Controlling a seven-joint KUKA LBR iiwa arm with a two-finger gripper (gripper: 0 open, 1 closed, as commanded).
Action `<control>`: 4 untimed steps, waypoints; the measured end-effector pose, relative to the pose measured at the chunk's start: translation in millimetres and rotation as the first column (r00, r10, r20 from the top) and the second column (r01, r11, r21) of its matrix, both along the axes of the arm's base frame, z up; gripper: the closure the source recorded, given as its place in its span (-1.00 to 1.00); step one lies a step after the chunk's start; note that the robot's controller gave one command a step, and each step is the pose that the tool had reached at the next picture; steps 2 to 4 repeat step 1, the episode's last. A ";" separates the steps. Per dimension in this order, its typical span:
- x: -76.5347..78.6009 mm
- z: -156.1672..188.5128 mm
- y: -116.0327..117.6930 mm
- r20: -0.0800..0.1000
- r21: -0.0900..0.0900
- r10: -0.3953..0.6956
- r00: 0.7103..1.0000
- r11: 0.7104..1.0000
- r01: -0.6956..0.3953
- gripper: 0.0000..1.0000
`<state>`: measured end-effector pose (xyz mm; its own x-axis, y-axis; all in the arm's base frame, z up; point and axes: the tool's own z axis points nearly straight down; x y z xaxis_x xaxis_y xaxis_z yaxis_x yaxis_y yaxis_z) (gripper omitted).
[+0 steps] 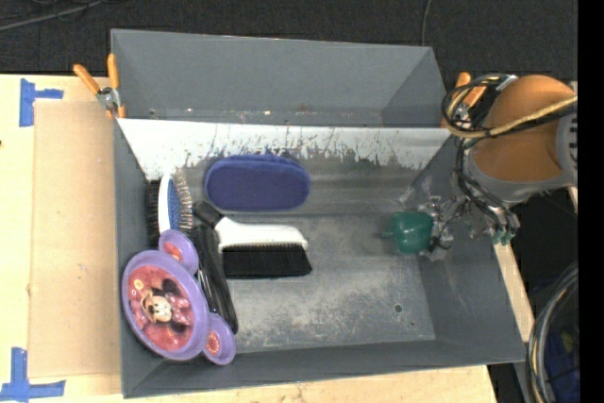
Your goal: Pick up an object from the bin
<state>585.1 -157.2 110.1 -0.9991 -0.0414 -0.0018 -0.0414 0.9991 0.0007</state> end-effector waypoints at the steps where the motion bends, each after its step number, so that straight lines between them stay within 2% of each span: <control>1: -1.6 37.0 1.0 -0.007 0.002 0.001 1.000 1.000 -0.001 1.00; 4: -1.6 37.0 1.0 -0.007 0.002 0.001 1.000 1.000 -0.001 1.00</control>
Offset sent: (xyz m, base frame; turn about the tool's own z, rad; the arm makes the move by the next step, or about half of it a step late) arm -0.0020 0.0010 0.0669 -0.0006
